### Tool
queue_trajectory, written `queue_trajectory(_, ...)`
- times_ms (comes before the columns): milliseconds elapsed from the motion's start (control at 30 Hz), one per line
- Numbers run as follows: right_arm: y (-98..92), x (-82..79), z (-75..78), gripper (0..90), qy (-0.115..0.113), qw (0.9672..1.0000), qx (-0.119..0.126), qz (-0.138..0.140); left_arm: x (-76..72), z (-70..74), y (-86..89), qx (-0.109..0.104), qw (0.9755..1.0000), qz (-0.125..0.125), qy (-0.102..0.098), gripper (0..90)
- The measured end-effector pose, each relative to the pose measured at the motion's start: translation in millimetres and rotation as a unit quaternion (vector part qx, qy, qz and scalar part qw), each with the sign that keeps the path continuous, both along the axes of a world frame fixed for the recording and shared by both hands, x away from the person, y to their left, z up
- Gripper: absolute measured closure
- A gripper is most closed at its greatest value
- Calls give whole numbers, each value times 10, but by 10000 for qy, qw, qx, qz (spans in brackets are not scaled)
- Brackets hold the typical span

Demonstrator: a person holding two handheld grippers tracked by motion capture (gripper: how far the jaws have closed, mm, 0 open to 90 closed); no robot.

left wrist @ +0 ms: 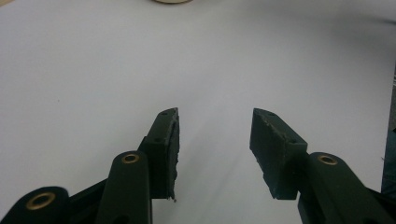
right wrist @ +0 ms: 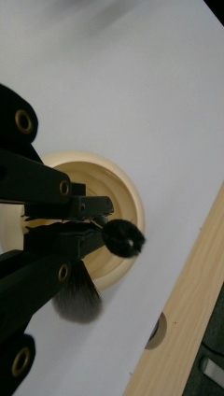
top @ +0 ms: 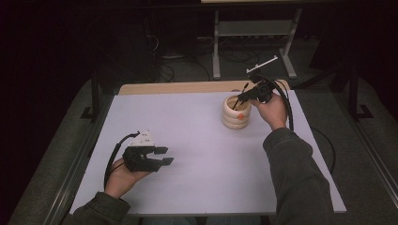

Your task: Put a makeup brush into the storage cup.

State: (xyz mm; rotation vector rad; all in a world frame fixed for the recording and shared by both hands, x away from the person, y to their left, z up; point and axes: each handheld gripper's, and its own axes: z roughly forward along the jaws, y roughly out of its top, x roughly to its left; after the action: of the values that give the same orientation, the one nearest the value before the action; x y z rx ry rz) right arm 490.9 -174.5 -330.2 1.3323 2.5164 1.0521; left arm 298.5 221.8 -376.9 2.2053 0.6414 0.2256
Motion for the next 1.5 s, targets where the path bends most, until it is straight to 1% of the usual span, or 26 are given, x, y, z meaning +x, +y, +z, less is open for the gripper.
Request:
queue_trajectory(133, 14, 0, -38, 846, 20, 10000, -9, 47, 0, -1, -5, -14, 10000, -5, -16, 524)
queue_trajectory(200, 30, -6, -56, 845, 51, 10000, -17, 28, -1, 0, -5, -21, 10000, 1, -13, 524)
queue_trajectory(267, 31, -3, -83, 846, 39, 9999, -47, 80, -3, 0, -5, -20, 10000, 5, -4, 524)
queue_trajectory(400, 44, -4, -131, 841, 119, 9999, -19, 69, 1, -3, -6, -15, 10000, -8, -14, 524)
queue_trajectory(467, 68, -14, -141, 835, 155, 9998, -27, 110, -1, -5, -9, -28, 10000, 8, 3, 524)
queue_trajectory(500, 80, -19, -143, 832, 116, 9998, -64, 140, -1, -5, -10, -33, 10000, 14, 7, 524)
queue_trajectory(567, 100, -34, -130, 791, 36, 9998, -115, 156, -1, -7, -11, -33, 10000, 13, 2, 523)
queue_trajectory(600, 106, -44, -115, 777, 39, 9998, -118, 146, -2, -6, -11, -31, 10000, 14, 6, 524)
queue_trajectory(700, 99, -71, -75, 745, -44, 9998, -140, 127, -1, -5, -10, -27, 10000, 7, -4, 524)
queue_trajectory(733, 90, -82, -62, 740, -73, 9998, -119, 120, 2, -2, -4, 8, 10000, -2, -17, 524)
queue_trajectory(900, 4, -138, 3, 660, -157, 9999, -25, 24, 1, 0, -6, 11, 10000, 4, -26, 520)
queue_trajectory(967, -32, -157, 21, 643, -183, 9998, -7, 19, -1, -3, -10, -31, 10000, 33, -5, 515)
queue_trajectory(1033, -74, -184, 48, 628, -240, 9997, 35, -1, 0, -3, -9, -30, 10000, 46, -5, 512)
queue_trajectory(1100, -96, -210, 75, 621, -279, 9996, 99, 31, 8, 1, 1, 32, 10000, 47, -4, 505)
queue_trajectory(1200, -85, -259, 120, 604, -323, 9994, 151, 40, 13, 1, 5, 46, 10000, 76, -11, 496)
queue_trajectory(1300, -48, -301, 147, 581, -390, 9990, 164, 122, 8, -3, 4, -33, 9998, 171, -3, 484)
queue_trajectory(1333, -40, -312, 152, 574, -427, 9988, 138, 180, 11, 1, 9, -14, 9999, 166, -19, 480)
queue_trajectory(1433, -6, -357, 164, 535, -446, 9984, 231, 268, 13, 1, 10, -47, 9997, 248, -2, 463)
queue_trajectory(1500, 21, -379, 159, 509, -416, 9983, 270, 297, 20, 1, 15, -25, 9996, 281, -17, 444)
